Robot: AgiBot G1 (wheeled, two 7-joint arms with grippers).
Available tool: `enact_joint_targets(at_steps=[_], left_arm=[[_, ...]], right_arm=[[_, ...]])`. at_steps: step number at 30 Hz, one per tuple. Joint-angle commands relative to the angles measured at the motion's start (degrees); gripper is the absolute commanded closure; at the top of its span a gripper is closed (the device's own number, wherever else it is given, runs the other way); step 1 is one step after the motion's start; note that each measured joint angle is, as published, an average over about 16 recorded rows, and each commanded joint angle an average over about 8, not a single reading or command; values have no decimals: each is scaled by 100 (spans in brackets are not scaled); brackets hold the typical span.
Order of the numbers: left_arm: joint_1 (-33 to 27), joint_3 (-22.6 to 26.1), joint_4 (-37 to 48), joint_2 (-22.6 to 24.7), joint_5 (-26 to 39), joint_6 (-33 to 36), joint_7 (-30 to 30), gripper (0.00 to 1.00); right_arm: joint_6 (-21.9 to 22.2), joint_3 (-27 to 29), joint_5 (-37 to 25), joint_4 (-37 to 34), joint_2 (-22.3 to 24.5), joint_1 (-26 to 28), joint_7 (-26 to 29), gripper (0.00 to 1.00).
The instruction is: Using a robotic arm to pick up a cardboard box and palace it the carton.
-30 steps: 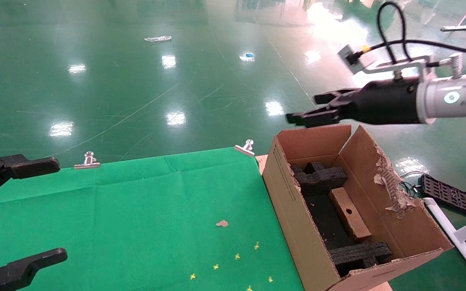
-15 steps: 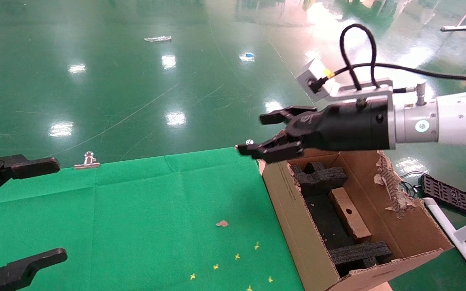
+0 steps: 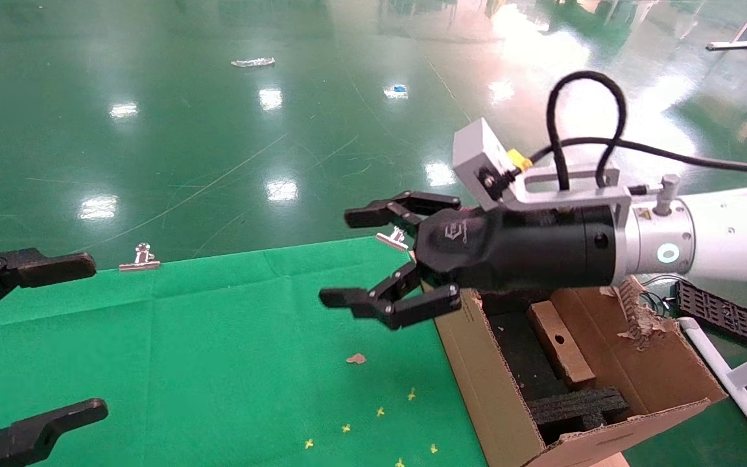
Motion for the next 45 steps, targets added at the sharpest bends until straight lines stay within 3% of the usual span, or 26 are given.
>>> enact_joint_targets(at_steps=[1,17,45], left_arm=[[0,1,0,0,0,0,0,0],[0,4,1,-2,-3,-3,3,0],[0,4,1,-2,-4,-3,2,0]], right_arm=[[-100,196,124,53,-43,-182,-163,0],[-792,1558,985,419,-342,-1447,-1258,0],[-745,1462,927,395,-323,-1361,-1202,0]])
